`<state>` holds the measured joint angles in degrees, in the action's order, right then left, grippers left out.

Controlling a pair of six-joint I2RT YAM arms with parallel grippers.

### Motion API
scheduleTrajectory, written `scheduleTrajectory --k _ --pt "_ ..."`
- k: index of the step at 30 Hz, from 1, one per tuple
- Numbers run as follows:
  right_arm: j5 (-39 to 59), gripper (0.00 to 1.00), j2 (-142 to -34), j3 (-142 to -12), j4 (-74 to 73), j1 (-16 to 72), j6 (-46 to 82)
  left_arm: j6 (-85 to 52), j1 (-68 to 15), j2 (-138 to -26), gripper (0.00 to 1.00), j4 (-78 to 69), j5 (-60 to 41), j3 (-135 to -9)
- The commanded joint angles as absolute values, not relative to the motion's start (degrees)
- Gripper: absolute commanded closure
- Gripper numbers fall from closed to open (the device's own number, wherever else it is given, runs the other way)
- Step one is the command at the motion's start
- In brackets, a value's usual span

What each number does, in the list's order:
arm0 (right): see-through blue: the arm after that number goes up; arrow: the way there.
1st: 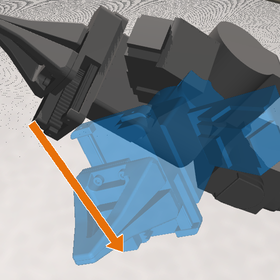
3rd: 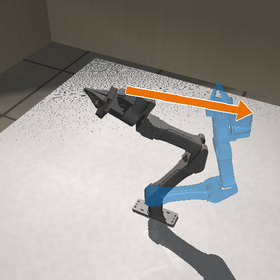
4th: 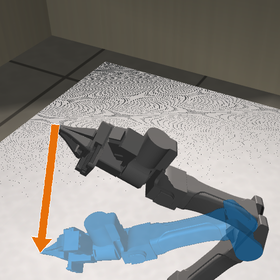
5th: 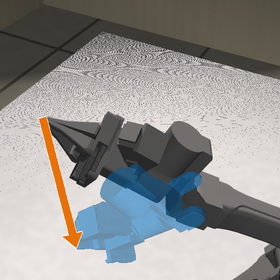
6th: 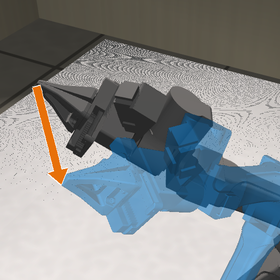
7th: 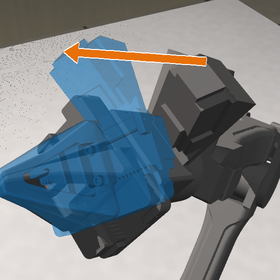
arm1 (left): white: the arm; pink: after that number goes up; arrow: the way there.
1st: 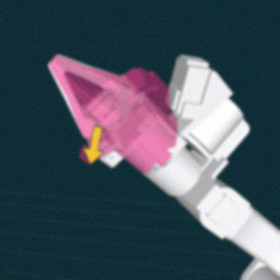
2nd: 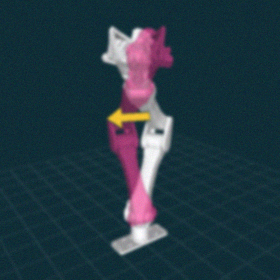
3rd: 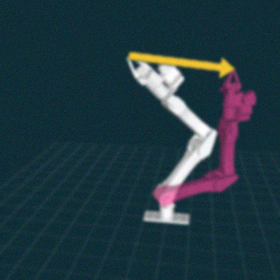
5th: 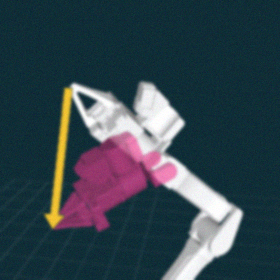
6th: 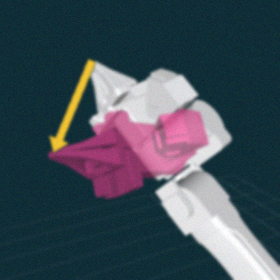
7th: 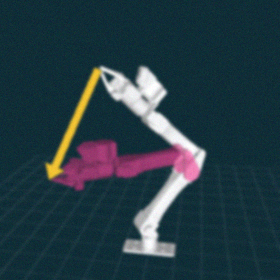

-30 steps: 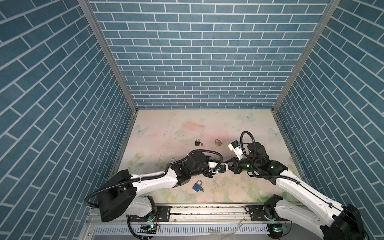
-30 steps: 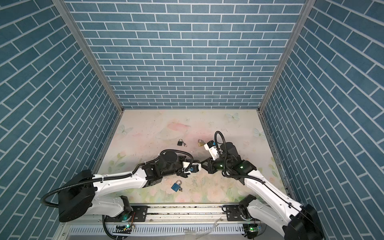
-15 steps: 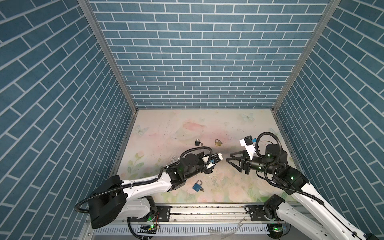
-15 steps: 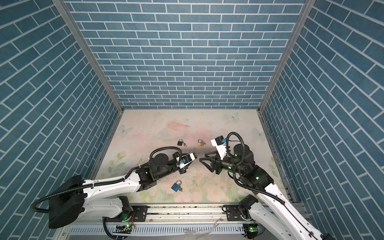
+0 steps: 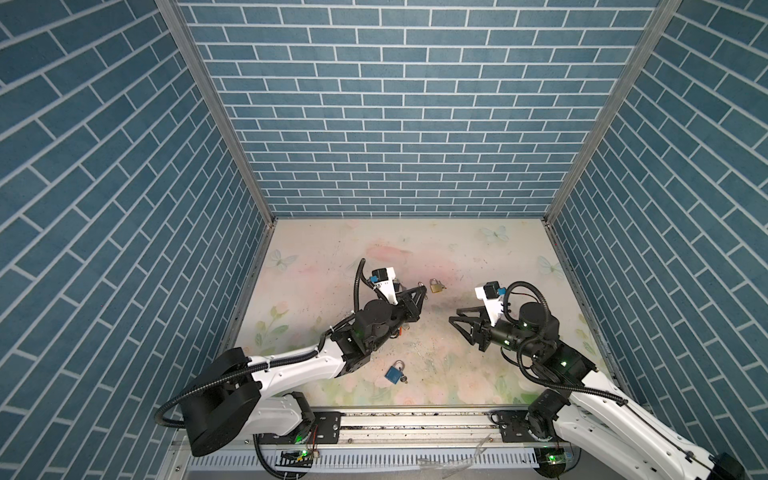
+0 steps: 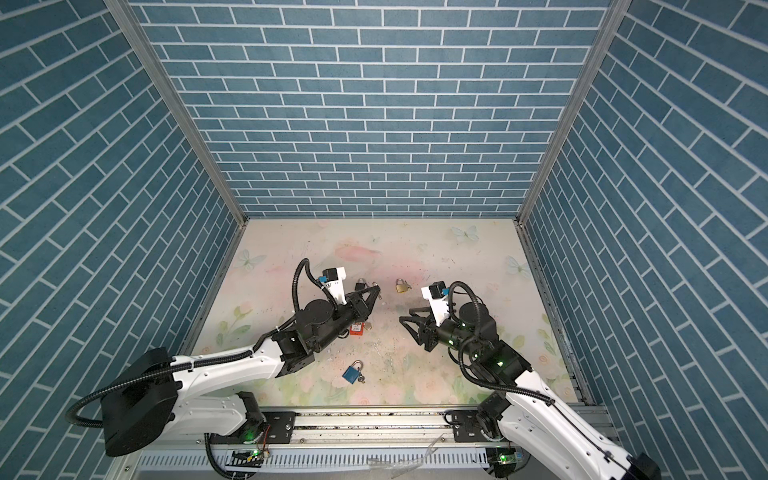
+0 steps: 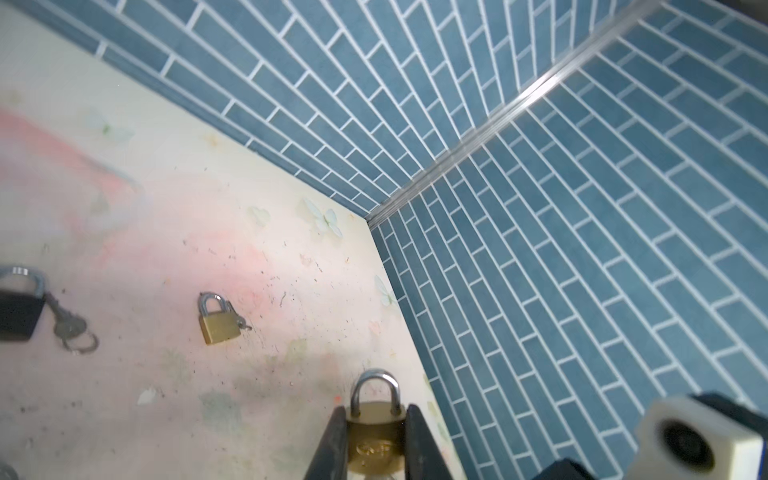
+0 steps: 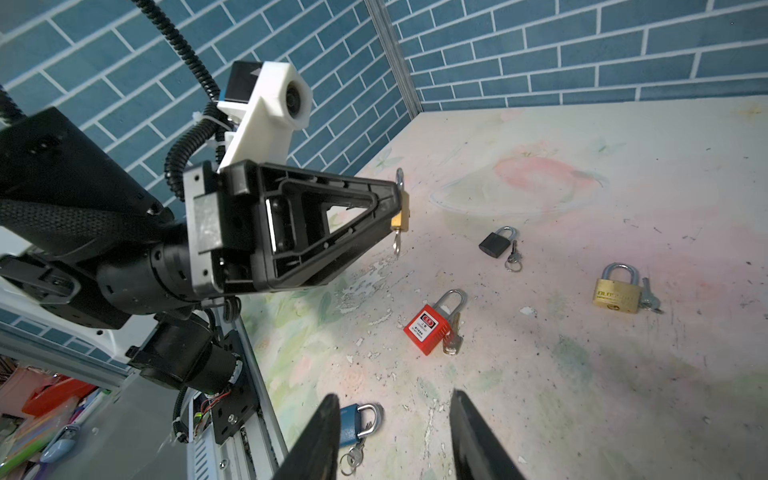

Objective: Lock with the key

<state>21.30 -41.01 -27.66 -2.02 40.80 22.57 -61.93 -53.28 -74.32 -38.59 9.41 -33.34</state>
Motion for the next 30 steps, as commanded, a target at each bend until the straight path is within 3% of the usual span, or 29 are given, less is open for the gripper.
scheduleTrajectory --k 1,10,21,30 --pt "15.7 0.57 -44.5 -27.3 -9.4 43.2 21.6 -81.7 -51.9 -75.5 1.00 -38.9 9.9 -32.4" --pt "11.9 0.59 -56.0 -30.3 -14.6 45.3 21.2 -83.2 -50.6 -74.6 1.00 -33.3 10.1 -33.1" --pt "15.5 0.63 -65.0 -35.4 -18.1 45.5 20.5 -84.0 -50.2 -75.4 1.00 -32.5 9.1 -32.8" --pt "17.6 0.72 -70.3 -37.9 -19.4 45.6 20.8 -84.3 -49.6 -75.1 1.00 -32.5 8.6 -32.4"
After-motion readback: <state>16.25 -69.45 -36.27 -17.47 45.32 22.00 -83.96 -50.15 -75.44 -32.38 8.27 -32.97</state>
